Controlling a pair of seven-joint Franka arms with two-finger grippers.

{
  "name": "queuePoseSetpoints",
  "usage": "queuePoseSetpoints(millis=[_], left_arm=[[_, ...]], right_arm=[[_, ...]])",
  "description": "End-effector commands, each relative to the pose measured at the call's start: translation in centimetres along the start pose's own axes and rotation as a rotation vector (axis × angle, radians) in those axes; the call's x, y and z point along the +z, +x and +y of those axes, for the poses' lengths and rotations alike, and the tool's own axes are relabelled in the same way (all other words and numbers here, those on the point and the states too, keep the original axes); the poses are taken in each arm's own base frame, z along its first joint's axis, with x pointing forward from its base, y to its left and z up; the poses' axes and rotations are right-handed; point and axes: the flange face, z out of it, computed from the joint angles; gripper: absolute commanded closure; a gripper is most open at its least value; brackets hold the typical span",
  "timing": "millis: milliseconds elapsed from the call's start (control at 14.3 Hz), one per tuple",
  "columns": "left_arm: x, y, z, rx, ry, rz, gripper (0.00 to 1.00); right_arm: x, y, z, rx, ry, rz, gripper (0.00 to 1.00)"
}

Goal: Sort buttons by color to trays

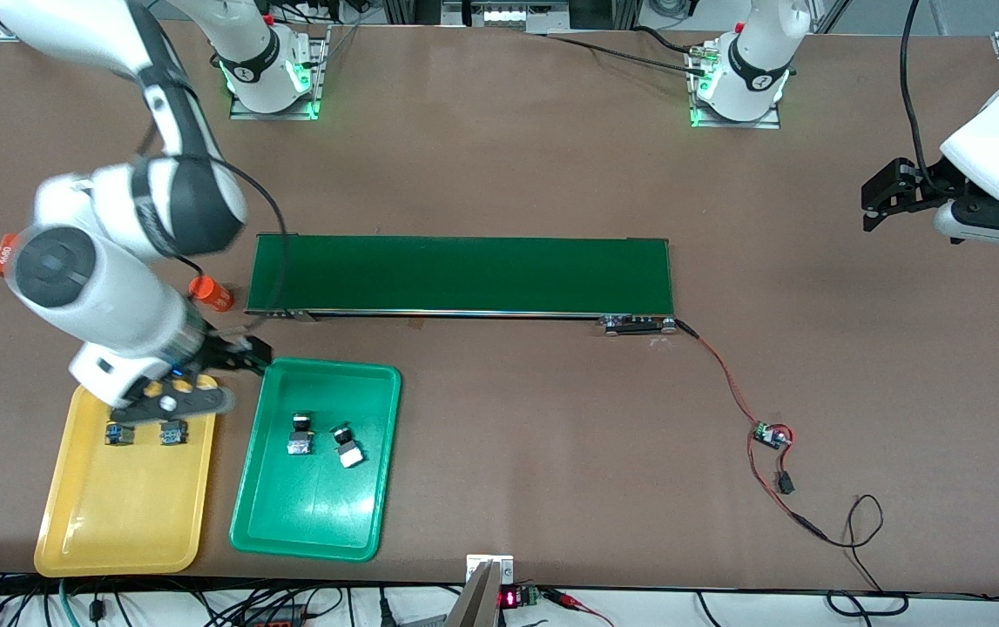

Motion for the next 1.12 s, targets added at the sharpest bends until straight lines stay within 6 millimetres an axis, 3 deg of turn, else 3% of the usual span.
queuePoseSetpoints(millis=[0, 210, 351, 631, 1052], left_arm=[[-0.7, -0.1, 0.2, -0.006, 0.008, -0.004, 0.00], [-0.7, -0.1, 0.1, -0.006, 0.009, -0.004, 0.00], [-0.7, -0.1, 0.1, -0.006, 0.009, -0.004, 0.00], [-0.7, -0.2, 0.2, -0.006, 0.008, -0.007, 0.00], [-0.6, -0.4, 0.2, -0.004, 0.008, -0.024, 0.00]], right_arm=[[-3.9, -3.7, 1.5, 0.003, -0.008, -0.044, 0.00], [-8.2, -7.0, 4.4, 0.045, -0.015, -0.063, 0.00], [-10.0, -8.8, 6.2, 0.072, -0.020, -0.050, 0.00], [-11.6, -12.0, 8.4, 0.090, -0.029, -0.050, 0.00], [-12.6, -14.2, 8.5, 0.015, -0.029, -0.127, 0.00]])
